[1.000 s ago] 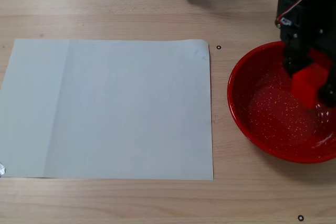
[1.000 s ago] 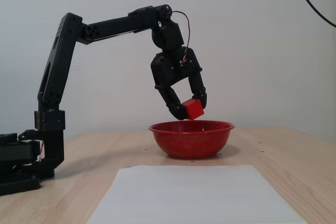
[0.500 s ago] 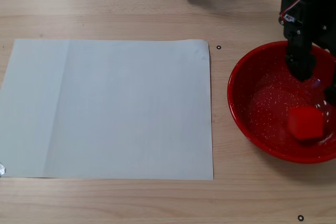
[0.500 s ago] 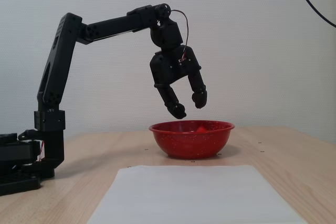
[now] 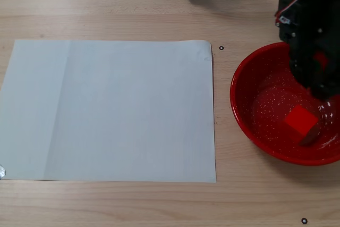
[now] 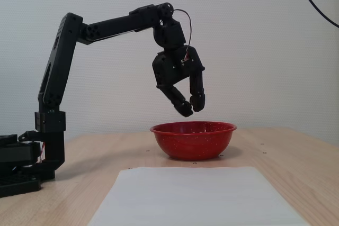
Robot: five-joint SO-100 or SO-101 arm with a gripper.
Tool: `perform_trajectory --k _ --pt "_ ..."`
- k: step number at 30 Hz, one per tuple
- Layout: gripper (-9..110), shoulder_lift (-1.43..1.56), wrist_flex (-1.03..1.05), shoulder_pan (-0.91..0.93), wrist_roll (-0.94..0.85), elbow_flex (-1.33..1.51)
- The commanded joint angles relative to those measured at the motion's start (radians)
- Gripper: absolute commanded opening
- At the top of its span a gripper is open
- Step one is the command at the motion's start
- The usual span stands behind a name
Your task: Grasp the red cube and put it in the red bowl.
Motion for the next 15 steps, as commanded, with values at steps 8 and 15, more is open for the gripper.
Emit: perform_trajectory --k 8,15 --pt "0 0.296 0.080 -0.048 -0.002 -0.034" --pt "0 0.410 0.107 -0.107 0.002 0.064"
